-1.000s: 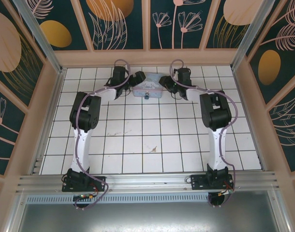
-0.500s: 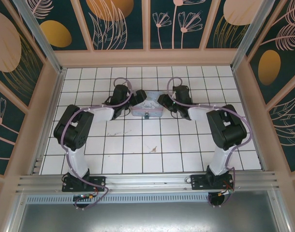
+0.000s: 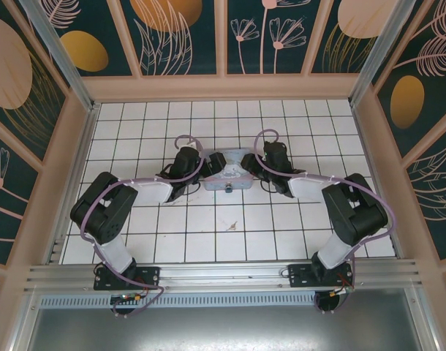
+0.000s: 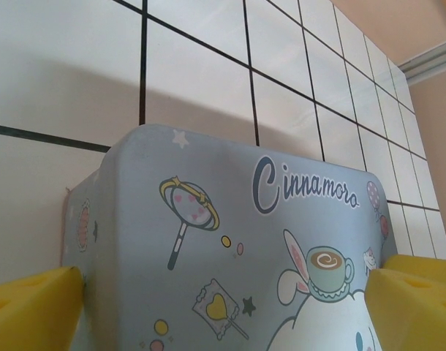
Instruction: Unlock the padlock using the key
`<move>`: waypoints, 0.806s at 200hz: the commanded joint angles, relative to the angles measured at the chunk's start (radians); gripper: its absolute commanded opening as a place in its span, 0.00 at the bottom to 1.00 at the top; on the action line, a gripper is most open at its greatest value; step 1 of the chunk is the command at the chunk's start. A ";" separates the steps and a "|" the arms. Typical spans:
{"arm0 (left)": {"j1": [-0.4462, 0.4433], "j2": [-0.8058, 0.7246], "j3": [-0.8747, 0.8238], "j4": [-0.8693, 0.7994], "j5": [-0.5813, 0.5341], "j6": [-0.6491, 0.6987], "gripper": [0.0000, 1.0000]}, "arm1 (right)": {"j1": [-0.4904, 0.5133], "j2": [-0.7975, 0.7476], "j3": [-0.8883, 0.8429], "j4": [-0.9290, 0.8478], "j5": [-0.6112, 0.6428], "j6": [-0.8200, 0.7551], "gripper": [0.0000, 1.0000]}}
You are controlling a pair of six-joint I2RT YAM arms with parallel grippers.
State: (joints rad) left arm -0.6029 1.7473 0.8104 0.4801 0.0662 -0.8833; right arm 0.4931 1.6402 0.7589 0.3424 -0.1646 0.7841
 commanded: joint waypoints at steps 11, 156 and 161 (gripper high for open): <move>-0.044 0.004 0.012 0.061 0.099 -0.022 0.98 | 0.040 -0.037 0.024 0.003 -0.034 -0.018 0.59; -0.043 -0.154 0.093 -0.155 -0.188 0.148 0.99 | -0.107 -0.473 -0.083 -0.226 0.247 0.002 0.99; -0.043 -0.165 0.091 -0.159 -0.199 0.151 0.99 | -0.109 -0.483 -0.091 -0.221 0.242 0.000 0.99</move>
State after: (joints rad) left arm -0.6418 1.6360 0.8818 0.3706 -0.0555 -0.7784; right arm 0.4084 1.2121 0.7334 0.1120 0.0887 0.7368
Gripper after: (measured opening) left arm 0.988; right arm 0.987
